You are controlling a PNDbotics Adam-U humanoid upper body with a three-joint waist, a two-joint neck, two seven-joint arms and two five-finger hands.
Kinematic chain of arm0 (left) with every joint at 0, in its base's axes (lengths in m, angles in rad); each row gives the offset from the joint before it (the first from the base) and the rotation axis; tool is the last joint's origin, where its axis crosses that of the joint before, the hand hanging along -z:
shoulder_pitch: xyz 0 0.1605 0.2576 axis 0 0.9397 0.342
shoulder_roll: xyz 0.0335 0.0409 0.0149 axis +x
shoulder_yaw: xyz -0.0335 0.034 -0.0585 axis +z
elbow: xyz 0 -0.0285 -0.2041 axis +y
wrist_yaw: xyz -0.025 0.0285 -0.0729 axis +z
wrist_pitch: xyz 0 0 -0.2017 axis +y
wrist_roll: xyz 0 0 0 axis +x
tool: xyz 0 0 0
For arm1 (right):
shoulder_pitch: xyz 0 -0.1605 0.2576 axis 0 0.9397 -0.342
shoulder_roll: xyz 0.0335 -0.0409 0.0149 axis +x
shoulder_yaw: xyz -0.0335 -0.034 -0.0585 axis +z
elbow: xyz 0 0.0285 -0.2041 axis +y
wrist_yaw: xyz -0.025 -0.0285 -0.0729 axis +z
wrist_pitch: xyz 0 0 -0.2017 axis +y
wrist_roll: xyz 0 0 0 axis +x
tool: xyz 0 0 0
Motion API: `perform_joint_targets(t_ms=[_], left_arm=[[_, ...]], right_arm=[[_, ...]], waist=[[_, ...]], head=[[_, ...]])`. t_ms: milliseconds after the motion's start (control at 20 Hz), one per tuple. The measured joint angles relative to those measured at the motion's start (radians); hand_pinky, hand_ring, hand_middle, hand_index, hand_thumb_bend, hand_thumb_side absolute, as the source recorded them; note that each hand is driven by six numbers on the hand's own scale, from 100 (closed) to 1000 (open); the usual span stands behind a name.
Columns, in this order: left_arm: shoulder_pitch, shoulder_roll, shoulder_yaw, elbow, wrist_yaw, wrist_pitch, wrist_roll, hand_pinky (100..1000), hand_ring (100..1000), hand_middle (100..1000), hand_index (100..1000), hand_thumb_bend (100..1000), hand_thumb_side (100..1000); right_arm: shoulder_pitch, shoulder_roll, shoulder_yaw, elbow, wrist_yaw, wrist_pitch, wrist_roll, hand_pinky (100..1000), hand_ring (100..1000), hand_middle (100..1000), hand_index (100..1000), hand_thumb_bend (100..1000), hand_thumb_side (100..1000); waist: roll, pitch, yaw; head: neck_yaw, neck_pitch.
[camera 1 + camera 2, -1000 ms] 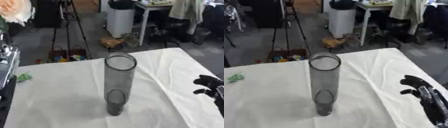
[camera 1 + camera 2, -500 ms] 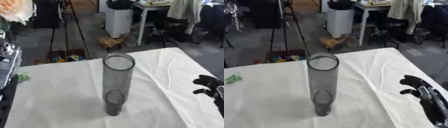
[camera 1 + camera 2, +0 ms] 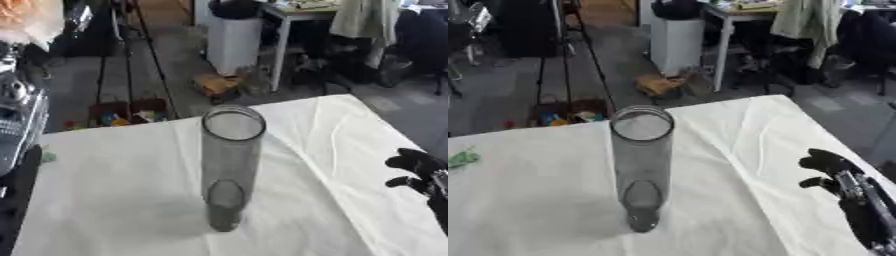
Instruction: Arrange flowers into the vase.
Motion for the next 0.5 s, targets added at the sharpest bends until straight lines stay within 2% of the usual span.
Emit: perform_joint_targets(t_ms=[500], left_arm=[[-0.021,0.001,-0.010,0.006,0.146,-0.008,-0.010,100,100,100,100,691,151]], right_arm=[[0.000,0.000,0.002,0.005,-0.004,-0.002,0.005,617,813,712,849,100,888]], waist=[[-0.002,-0.003,-0.017]], head=[[0.001,0.000]])
